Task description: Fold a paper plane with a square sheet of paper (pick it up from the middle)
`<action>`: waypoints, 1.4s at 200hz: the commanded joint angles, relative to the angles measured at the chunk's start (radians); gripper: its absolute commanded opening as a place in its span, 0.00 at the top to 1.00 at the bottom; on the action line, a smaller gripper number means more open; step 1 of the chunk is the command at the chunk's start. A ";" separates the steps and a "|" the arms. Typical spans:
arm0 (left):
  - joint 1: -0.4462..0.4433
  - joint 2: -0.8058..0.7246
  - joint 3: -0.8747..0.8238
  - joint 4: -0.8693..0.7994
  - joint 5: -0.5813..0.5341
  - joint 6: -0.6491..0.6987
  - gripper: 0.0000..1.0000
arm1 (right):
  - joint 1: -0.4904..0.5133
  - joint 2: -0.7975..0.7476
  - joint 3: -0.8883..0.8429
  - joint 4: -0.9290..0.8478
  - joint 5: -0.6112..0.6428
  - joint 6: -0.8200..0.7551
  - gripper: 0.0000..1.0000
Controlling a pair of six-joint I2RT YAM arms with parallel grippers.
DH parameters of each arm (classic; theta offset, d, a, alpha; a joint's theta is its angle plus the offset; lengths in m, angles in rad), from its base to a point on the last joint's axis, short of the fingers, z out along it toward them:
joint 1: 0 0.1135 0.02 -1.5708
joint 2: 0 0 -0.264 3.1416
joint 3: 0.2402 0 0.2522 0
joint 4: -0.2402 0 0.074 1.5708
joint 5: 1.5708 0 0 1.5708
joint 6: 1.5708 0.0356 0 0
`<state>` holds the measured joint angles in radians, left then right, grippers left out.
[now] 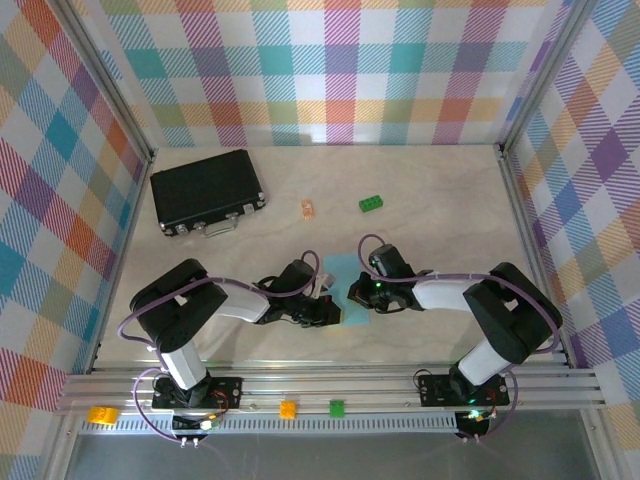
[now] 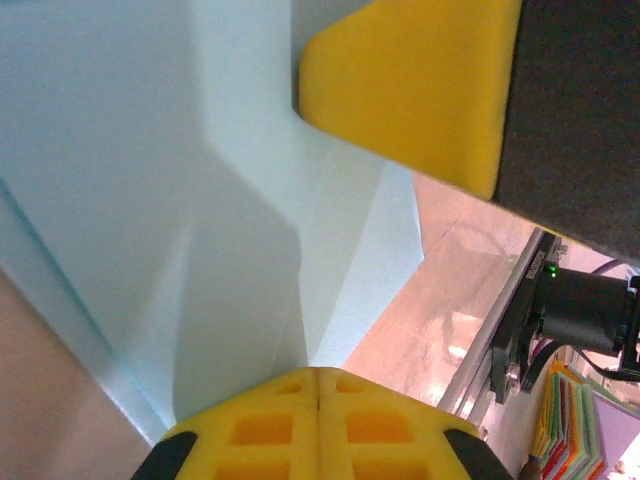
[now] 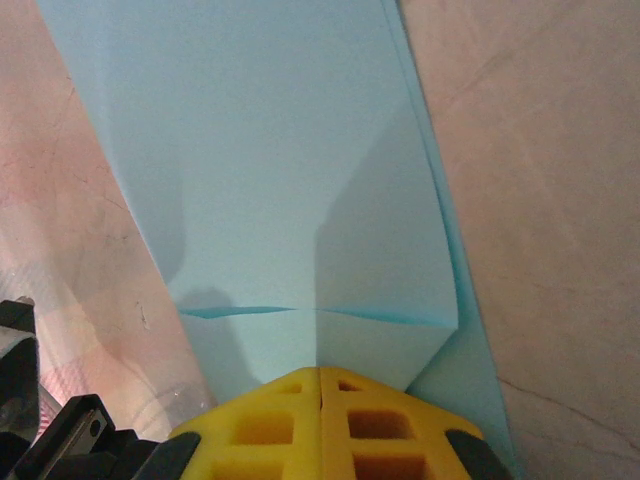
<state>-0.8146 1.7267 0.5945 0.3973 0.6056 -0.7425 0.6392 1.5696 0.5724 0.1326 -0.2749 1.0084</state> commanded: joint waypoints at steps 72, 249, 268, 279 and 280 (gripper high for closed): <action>0.005 -0.220 -0.096 -0.129 0.003 0.006 0.95 | -0.001 0.043 -0.019 -0.119 0.057 -0.012 1.00; 0.049 0.100 -0.052 0.011 0.014 0.014 1.00 | -0.003 0.031 0.052 -0.129 -0.015 -0.067 0.99; 0.048 0.091 -0.069 -0.028 -0.013 0.040 1.00 | -0.003 -0.013 0.073 -0.153 -0.006 -0.091 0.96; 0.048 0.084 -0.070 -0.045 -0.017 0.051 1.00 | -0.002 -0.041 0.085 -0.175 0.000 -0.111 0.95; 0.048 0.083 -0.070 -0.048 -0.017 0.052 1.00 | -0.002 -0.043 0.085 -0.176 0.000 -0.112 0.95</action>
<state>-0.7578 1.7840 0.5854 0.5346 0.6388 -0.7460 0.6365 1.5787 0.6243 0.0444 -0.2951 0.9558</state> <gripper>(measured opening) 0.047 0.063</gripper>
